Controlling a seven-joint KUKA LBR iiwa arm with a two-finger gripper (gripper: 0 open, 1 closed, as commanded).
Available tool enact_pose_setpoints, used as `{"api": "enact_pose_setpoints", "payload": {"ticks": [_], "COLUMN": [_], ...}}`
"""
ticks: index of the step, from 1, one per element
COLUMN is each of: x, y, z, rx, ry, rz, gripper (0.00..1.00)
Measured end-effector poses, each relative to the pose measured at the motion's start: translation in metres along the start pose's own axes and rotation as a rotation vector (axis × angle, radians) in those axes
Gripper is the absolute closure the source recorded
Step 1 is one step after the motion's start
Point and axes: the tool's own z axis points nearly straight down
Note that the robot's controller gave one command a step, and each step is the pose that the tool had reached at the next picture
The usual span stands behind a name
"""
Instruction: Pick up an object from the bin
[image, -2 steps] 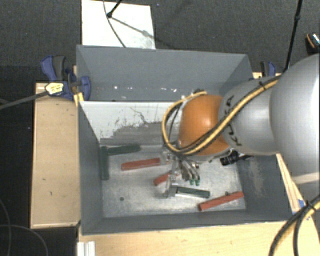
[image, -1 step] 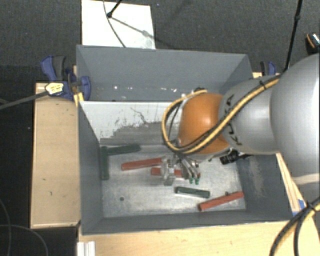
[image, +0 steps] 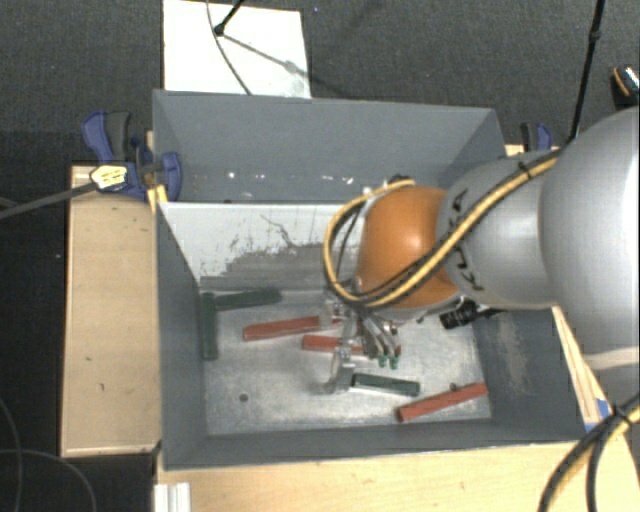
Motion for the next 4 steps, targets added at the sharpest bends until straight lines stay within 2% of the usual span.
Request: {"api": "enact_pose_setpoints", "payload": {"ticks": [1,2,3,4], "x": [-0.030,-0.031,-0.017,-0.020], "y": [0.003,0.004,-0.037,-0.015], "z": [0.015,0.012,0.011,-0.152], "rx": [0.001,-0.001,-0.004,0.000], "ry": [-0.004,-0.007,-0.011,-0.011], "rz": [-0.054,-0.050,-0.010,-0.104], "gripper": [0.00,1.00,1.00,1.00]}}
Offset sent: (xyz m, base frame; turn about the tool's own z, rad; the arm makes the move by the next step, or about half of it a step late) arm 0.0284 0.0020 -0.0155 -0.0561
